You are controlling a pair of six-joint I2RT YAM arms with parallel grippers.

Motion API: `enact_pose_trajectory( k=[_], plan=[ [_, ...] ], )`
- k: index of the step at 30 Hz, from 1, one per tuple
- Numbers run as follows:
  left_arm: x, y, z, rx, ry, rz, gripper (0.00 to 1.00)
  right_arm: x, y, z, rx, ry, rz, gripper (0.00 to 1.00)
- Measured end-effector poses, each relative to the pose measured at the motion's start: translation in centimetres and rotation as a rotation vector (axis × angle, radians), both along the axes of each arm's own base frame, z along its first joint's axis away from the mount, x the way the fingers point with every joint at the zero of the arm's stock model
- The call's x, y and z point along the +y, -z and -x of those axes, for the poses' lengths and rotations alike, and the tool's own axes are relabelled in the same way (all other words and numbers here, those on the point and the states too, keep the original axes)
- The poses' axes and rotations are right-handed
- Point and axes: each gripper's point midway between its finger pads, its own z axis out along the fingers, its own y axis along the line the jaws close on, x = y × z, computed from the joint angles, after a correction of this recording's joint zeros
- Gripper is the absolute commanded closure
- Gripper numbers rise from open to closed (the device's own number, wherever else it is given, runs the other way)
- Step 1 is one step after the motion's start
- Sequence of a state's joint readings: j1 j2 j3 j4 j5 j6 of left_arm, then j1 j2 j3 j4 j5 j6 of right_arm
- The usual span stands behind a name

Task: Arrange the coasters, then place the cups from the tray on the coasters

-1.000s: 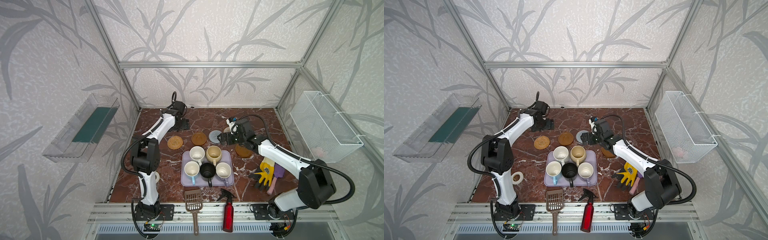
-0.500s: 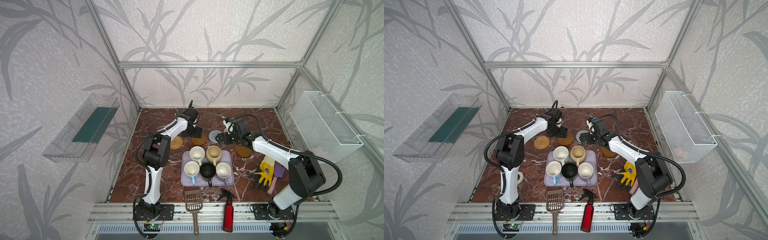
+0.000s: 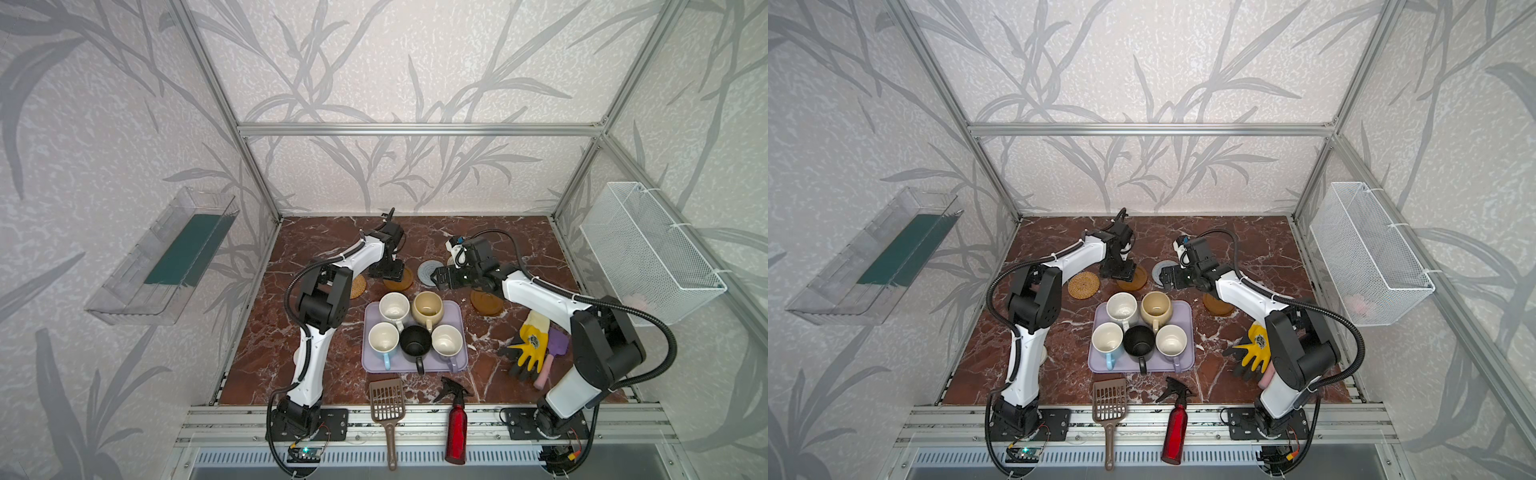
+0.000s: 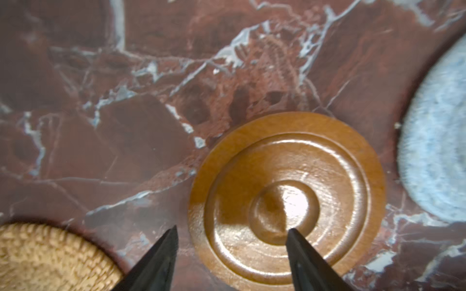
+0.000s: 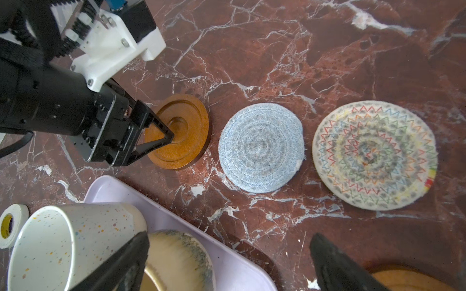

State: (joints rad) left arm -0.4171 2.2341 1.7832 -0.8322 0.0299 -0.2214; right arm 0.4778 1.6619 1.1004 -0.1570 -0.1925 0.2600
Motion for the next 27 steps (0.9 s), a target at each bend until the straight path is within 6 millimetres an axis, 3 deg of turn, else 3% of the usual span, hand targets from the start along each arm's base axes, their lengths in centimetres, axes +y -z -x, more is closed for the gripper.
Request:
enact_pose_trajectory(
  k=[8, 21, 27],
  plan=[
    [1.1, 0.4, 0.4, 0.005, -0.035, -0.045, 0.4, 0.2, -0.1, 0.1, 0.002, -0.007, -0.008, 0.01],
    [5.0, 0.2, 0.4, -0.012, -0.153, -0.117, 0.42, 0.5, -0.1, 0.3, 0.018, -0.011, -0.031, 0.01],
    [5.2, 0.2, 0.4, -0.016, -0.16, -0.121, 0.4, 0.5, -0.1, 0.3, 0.025, -0.005, -0.04, 0.01]
  ],
)
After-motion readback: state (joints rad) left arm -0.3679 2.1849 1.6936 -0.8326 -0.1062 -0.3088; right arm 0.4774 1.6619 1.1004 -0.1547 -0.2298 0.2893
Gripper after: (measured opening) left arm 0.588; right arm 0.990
